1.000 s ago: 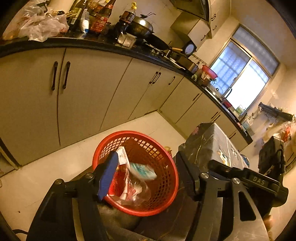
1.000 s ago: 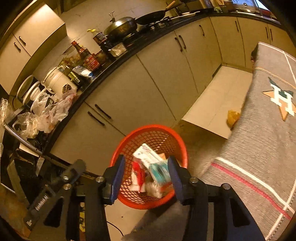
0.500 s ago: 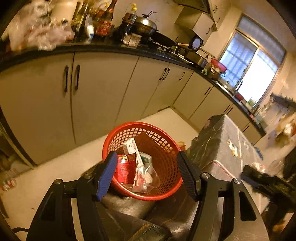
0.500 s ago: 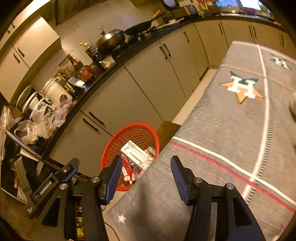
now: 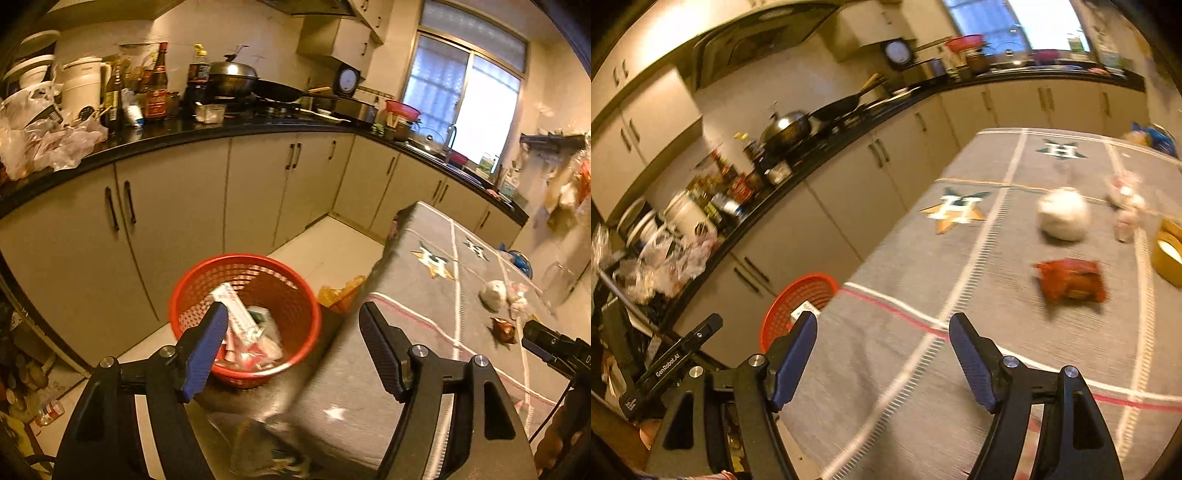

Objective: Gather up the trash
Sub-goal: 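Return both tools to the remaining trash on the table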

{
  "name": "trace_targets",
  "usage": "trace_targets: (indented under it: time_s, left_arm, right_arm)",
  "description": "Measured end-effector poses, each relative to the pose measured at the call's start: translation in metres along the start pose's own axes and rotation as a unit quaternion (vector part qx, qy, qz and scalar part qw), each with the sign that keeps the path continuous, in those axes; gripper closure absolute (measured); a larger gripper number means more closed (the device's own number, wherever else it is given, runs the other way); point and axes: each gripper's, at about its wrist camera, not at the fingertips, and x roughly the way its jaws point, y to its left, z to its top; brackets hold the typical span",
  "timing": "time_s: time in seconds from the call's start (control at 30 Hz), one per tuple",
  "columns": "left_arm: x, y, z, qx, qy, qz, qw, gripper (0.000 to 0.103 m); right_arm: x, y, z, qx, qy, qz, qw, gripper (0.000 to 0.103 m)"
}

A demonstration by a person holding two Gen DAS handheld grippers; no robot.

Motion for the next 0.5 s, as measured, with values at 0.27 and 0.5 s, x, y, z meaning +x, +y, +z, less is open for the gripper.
trace_targets:
  time_s: [0.27, 0.5]
  left_arm:
    - [0.000, -0.060, -0.013, 0.052, 0.019, -0.014, 0.9984, 0.030]
    - [0.003, -0.111, -0.027, 0.127, 0.022, -0.030, 0.9912, 0.030]
  right_arm:
    - [-0.050, -0.062, -0.010, 0.047, -0.031, -0.030, 0.998, 0.023]
    - [-0.091, -0.121, -0.014, 0.092, -0.055, -0.078, 0.991, 0.023]
